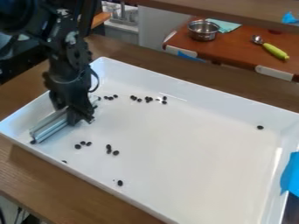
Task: Sweep into pile
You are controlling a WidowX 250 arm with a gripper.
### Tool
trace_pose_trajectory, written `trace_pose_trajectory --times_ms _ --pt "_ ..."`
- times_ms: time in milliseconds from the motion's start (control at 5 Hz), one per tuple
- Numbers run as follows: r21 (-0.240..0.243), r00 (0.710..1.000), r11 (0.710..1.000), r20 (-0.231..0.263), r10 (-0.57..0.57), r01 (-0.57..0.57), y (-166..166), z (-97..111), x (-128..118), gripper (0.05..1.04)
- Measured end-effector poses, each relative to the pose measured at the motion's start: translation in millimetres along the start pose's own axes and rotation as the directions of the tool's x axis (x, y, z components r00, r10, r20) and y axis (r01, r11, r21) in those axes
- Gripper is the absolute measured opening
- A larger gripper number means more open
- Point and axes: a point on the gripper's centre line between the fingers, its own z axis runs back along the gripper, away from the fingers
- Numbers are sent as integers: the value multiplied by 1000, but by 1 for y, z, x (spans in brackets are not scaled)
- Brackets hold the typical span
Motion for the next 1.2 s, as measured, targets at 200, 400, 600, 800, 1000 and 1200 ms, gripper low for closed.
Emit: trace_pose_trajectory --times_ms 200,400,600,800,1000,1200 --pt "-126 997 990 -50 56 -62 -33 13 -14 379" --pt "-224 997 973 -64 48 -61 -76 45 -15 379" --pt "-245 998 967 -27 63 -67 -102 68 -16 379" --pt "-223 997 972 7 82 -79 -132 83 -11 379" --pt "-216 993 969 -29 117 -120 -155 83 -14 379" --pt "-191 986 968 -44 158 -164 -171 80 -1 379"
